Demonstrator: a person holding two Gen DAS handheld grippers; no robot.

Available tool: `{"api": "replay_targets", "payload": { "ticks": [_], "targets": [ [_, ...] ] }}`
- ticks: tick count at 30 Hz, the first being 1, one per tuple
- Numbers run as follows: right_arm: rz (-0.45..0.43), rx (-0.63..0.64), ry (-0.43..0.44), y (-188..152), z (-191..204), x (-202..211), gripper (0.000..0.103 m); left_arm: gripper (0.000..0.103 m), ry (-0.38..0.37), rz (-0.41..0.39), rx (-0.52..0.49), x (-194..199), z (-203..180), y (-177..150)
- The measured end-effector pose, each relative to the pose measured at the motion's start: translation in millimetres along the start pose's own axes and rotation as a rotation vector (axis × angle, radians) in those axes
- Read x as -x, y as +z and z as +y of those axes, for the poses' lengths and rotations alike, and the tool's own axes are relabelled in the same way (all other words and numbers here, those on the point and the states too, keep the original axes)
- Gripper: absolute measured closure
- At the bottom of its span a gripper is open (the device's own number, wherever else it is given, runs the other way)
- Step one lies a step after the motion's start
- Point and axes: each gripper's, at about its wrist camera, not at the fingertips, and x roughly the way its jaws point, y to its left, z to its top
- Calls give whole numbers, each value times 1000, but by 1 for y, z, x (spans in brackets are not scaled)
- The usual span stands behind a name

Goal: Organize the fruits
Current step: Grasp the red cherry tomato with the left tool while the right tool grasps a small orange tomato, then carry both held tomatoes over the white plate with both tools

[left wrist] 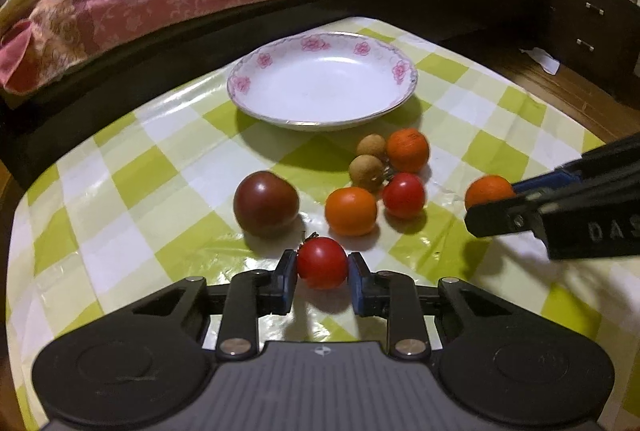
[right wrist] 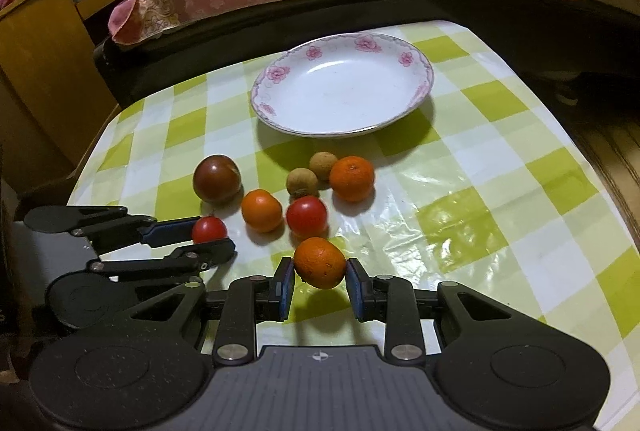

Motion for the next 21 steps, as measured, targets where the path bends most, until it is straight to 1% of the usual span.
{"api": "replay_targets", "payload": {
  "ticks": [3, 8, 12, 14, 21],
  "targets": [
    [-13, -17, -1, 3, -5, 4, 78, 69, 5, -11, -12, 10, -5, 7],
    [-61, -13, 11, 16, -8, 15, 78, 69, 2, -45, -22, 19, -6, 31],
    [-98, 2, 23, 32, -8, 13, 78, 69, -7, -73, 8, 9, 6, 55],
    [-92, 18, 16, 40, -8, 3, 78, 69, -8, -90, 25, 3, 13, 66],
    [-97, 56, 13, 71, -12, -23, 78, 69, -16, -98, 56, -23, 24, 86]
  ]
}}
